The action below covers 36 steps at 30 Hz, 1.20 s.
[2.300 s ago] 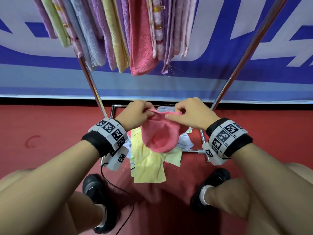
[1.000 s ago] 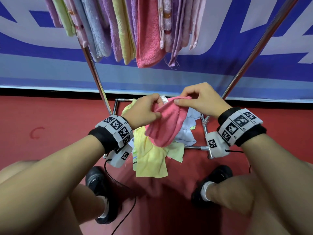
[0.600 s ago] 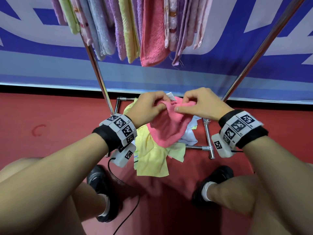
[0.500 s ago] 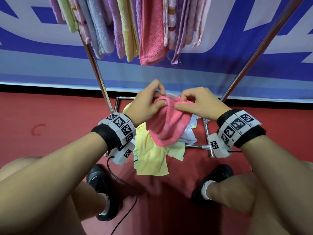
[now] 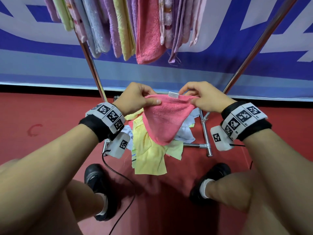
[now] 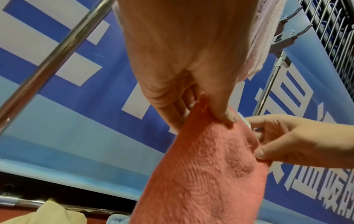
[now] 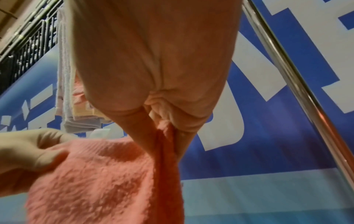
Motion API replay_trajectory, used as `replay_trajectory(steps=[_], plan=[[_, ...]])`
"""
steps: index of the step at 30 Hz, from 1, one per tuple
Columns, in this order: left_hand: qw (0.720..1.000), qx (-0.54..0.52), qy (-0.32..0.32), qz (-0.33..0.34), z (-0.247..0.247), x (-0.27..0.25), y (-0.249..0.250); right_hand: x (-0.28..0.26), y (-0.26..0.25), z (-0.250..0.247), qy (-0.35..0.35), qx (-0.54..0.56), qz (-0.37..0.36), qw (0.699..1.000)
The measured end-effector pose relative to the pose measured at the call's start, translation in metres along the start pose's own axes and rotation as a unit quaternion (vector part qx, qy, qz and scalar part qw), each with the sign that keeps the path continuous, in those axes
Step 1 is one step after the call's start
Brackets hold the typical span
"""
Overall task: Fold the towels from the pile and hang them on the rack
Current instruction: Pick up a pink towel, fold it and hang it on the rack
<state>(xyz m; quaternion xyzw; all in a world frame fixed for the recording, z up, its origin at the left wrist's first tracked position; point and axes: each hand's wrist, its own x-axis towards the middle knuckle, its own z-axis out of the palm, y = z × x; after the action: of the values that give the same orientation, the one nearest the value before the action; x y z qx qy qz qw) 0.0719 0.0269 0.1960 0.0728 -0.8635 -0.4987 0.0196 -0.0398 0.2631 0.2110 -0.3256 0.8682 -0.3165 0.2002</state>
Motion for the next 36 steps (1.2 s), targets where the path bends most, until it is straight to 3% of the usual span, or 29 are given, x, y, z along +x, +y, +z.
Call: replay_trajectory(steps=[6,9,12,17,20,23,26,29,33,36], plan=[[0.997,-0.030,0.074,0.021,0.007,0.000,-0.001,0.002,-0.037,0.024,0.043,0.077,-0.006,0.996],[0.996,-0.048,0.072,0.034,0.003,-0.004,0.002,0.007,-0.041,0.030,0.087,0.168,0.038,0.981],[0.997,-0.046,0.046,0.050,-0.002,-0.009,0.005,0.007,-0.032,0.028,0.068,0.217,0.050,0.972],[0.998,-0.015,0.012,0.057,-0.006,-0.013,0.003,0.008,-0.026,0.027,0.024,0.132,0.009,0.991],[0.997,0.001,-0.038,0.067,-0.007,-0.016,0.003,0.010,-0.027,0.030,0.058,0.072,-0.006,0.996],[0.996,0.001,-0.059,0.067,-0.004,-0.018,0.006,0.005,-0.034,0.039,0.118,-0.070,-0.045,0.989],[0.996,-0.022,-0.064,0.050,-0.001,-0.018,0.007,0.004,-0.037,0.047,0.111,-0.175,-0.089,0.974],[0.997,-0.075,-0.026,0.027,-0.005,-0.014,0.004,0.005,-0.032,0.038,0.091,-0.117,-0.073,0.986],[0.994,-0.107,-0.021,0.007,-0.011,-0.010,0.001,0.009,-0.031,0.034,0.003,-0.027,-0.046,0.999],[0.994,-0.110,-0.001,0.000,-0.007,-0.010,-0.001,0.010,-0.029,0.035,0.003,-0.006,-0.041,0.999]])
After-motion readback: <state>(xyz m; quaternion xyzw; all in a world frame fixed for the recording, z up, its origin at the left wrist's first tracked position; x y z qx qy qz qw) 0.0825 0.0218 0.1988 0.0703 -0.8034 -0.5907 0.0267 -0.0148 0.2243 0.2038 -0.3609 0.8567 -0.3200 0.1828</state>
